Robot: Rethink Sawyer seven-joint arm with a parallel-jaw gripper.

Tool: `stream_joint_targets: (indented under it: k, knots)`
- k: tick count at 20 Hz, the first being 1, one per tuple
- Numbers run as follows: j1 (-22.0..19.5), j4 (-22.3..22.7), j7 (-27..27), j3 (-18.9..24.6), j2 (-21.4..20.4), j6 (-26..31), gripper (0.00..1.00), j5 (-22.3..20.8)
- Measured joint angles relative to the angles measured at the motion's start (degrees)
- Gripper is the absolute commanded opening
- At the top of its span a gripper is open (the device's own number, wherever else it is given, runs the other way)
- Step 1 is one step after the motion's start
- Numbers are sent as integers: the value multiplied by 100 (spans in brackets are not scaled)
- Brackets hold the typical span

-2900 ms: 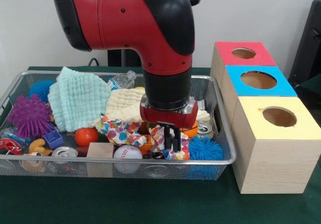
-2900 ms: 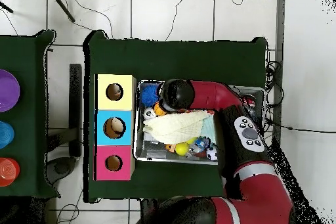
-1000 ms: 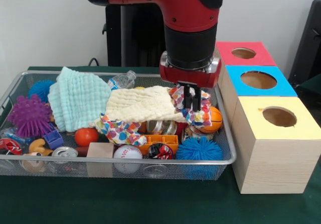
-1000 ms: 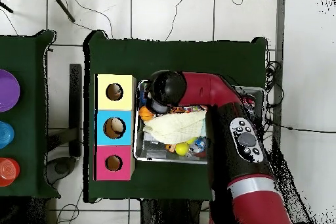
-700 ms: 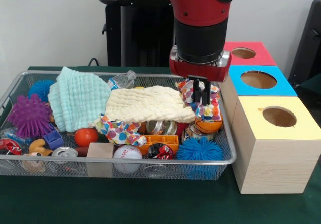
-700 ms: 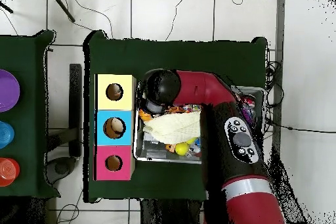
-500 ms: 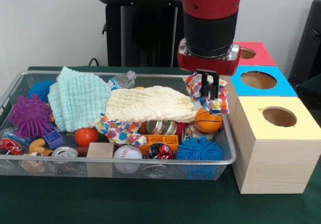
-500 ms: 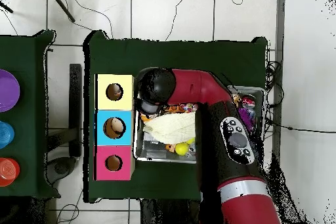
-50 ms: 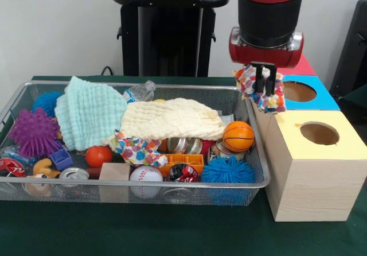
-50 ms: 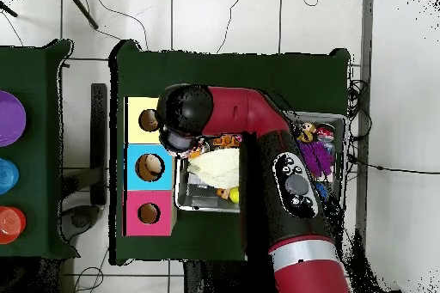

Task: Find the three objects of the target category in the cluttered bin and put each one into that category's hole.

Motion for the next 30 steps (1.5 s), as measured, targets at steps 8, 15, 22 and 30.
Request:
stream_joint_targets:
  k: [8,15,22,30]
  knots:
    - [129,0,0,-56,-42,18,0,204]
    - [234,-8,0,-215,-41,17,0,291]
    - [432,-67,0,-426,89,17,0,465]
    - [780,-275,0,-688,333,16,0,697]
